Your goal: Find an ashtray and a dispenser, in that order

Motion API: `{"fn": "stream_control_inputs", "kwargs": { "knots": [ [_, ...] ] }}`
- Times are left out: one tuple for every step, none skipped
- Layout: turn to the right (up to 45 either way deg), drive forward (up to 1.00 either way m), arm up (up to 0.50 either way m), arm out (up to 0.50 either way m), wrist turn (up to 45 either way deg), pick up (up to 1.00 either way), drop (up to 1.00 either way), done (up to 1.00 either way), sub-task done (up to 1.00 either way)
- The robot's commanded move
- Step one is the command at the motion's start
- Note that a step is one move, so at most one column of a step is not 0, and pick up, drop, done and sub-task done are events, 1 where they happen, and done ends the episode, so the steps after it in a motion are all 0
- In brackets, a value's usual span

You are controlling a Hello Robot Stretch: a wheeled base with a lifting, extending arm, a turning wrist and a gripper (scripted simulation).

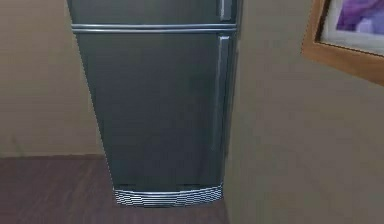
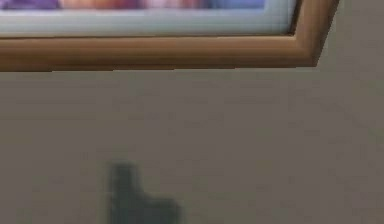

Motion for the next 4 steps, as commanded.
{"fn": "stream_control_inputs", "kwargs": {
  "knots": [
    [0.0, 0.15, 0.00, 0.00, 0.0, 0.00, 0.00, 0.00, 0.00],
    [-27.0, 0.00, 0.00, 0.00, 0.0, 0.00, 0.00, 0.00, 0.00],
    [0.0, 0.35, 0.00, 0.00, 0.0, 0.00, 0.00, 0.00, 0.00],
    [-45.0, 0.00, 0.00, 0.00, 0.0, 0.00, 0.00, 0.00, 0.00]
  ]
}}
